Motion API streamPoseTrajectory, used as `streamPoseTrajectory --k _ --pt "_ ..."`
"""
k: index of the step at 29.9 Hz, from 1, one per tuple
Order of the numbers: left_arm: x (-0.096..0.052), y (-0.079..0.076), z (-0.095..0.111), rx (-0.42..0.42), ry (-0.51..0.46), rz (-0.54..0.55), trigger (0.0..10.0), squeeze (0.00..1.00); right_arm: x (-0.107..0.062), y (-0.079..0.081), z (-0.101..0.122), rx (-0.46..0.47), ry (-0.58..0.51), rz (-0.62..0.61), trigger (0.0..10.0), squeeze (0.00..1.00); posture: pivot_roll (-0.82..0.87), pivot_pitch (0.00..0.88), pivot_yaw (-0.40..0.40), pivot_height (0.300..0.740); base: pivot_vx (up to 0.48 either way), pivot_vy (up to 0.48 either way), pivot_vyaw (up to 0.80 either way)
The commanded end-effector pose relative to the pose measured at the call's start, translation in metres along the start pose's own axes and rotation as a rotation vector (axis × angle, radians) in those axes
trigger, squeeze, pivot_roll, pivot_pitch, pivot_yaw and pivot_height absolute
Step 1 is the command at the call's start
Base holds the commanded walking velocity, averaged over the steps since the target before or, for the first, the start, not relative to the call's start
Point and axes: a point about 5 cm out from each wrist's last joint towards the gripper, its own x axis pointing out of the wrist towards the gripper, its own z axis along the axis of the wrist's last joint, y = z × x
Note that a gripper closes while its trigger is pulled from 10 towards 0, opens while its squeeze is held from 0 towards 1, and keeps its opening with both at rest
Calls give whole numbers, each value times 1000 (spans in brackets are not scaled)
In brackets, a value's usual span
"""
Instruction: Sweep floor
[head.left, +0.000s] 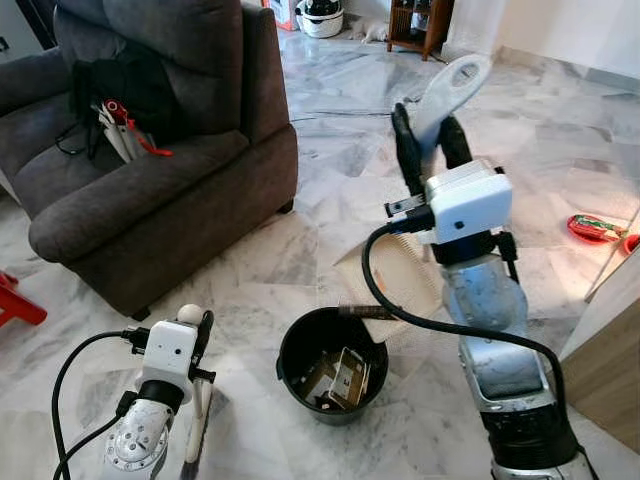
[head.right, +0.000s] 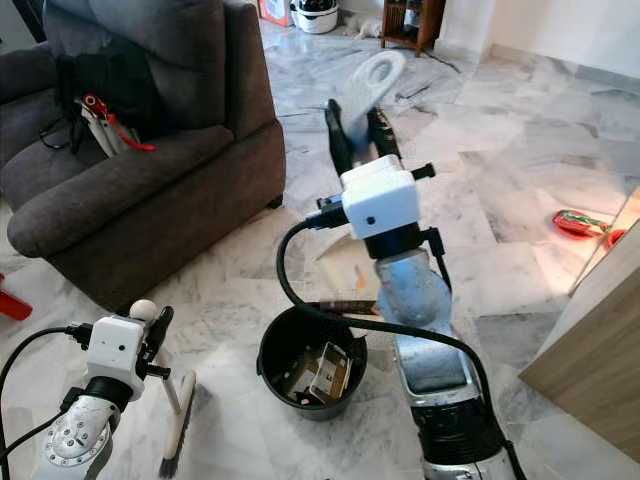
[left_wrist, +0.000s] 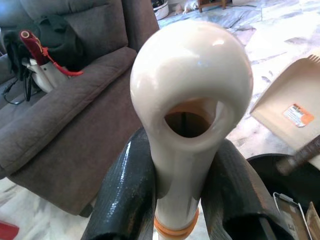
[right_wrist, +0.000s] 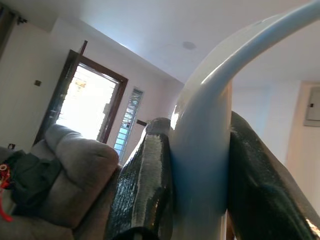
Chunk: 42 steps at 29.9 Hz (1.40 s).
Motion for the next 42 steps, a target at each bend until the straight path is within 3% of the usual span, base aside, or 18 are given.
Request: streamPoseTrajectory --k 1,12,16,24,38,42 --pt "-1 5 2 32 -9 8 10000 0 5 0 13 2 -76 -8 10000 0 60 101 100 740 0 0 0" --pt "-1 5 2 33 -10 6 10000 0 6 -1 14 -9 -80 -21 10000 0 60 99 100 740 0 0 0" --pt "-1 5 2 30 -9 7 10000 0 5 -10 9 -138 -61 -59 10000 0 57 99 98 740 0 0 0" --pt "-1 4 2 28 -10 8 10000 0 3 -33 -2 -241 8 -191 10000 0 55 101 96 740 0 0 0" --pt "0 3 2 19 -13 5 10000 0 -43 -62 -51 -373 212 -230 10000 0 52 97 93 740 0 0 0" --pt "0 3 2 20 -15 4 10000 0 -55 -62 -63 -335 266 -233 10000 0 51 97 93 740 0 0 0"
